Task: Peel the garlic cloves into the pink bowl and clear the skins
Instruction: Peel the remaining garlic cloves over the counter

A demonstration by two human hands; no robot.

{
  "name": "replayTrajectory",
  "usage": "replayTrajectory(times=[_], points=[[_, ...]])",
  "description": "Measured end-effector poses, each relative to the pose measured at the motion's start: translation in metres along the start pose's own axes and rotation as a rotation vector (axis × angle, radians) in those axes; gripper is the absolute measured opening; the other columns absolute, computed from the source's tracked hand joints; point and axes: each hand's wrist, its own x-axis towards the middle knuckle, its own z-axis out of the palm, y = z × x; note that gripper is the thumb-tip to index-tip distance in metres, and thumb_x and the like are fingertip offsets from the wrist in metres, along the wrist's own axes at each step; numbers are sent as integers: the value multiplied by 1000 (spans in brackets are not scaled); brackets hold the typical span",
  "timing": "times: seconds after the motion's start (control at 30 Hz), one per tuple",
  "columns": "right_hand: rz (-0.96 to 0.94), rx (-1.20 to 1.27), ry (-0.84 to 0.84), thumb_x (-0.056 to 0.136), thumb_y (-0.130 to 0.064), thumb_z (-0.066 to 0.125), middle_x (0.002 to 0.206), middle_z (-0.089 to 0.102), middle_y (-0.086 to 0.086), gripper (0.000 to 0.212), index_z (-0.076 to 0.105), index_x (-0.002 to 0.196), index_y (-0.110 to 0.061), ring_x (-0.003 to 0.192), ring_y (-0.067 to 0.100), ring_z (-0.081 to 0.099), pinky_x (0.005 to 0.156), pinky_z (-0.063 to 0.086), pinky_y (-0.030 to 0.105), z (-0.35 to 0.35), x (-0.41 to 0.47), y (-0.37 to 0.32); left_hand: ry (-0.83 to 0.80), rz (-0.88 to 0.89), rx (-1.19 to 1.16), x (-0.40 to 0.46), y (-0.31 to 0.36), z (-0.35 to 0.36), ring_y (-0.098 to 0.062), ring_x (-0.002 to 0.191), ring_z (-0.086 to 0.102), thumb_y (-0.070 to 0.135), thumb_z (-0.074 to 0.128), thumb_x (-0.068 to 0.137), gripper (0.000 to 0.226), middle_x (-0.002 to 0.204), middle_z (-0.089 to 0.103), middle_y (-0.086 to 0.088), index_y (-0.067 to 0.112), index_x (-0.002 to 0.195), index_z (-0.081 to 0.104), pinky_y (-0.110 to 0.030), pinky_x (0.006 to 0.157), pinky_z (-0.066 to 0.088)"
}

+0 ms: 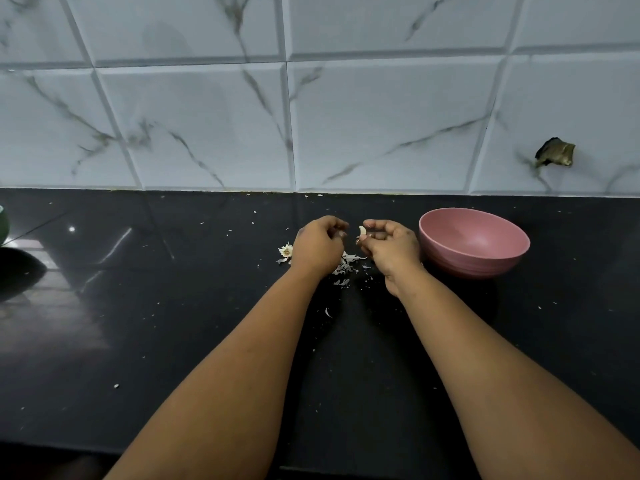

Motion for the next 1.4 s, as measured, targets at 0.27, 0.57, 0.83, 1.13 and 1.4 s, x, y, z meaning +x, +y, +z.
replayTrajectory(times=[0.27,0.57,0.83,1.13,1.4], points=[[-50,-10,-63,80,4,72,84,71,13,14,67,87,-7,76,17,68,76,58,29,0,-3,0,-26,-86,-317,0,1,6,-13,73,64,22,73,85,7,79,72,-2,16,84,70,-33,74,55],[-41,50,-98,82,1,71,76,70,8,11,68,81,-9,69,14,67,65,55,21,-1,-5,-2,-50,-94,-375,1,1,6,-13,74,61,12,66,90,6,81,69,-5,9,91,71,-34,78,54],[-5,91,-115,82,1,72,79,71,10,9,68,83,-7,71,16,67,72,58,24,0,-8,-4,-29,-108,-326,0,2,7,-13,70,59,16,61,91,10,75,67,0,16,85,69,-38,77,55],[43,138,-143,83,-1,71,83,71,10,9,67,86,-8,77,20,67,74,56,26,0,-9,-5,-47,-105,-321,-2,7,4,-15,77,60,17,56,95,10,82,67,-2,16,89,65,-36,76,54],[17,136,-252,89,-2,63,82,67,9,17,69,101,-14,74,12,66,62,51,17,2,-12,-7,-100,-108,-264,-3,10,5,-14,83,60,20,47,100,14,91,66,-4,15,95,60,-28,73,48]])
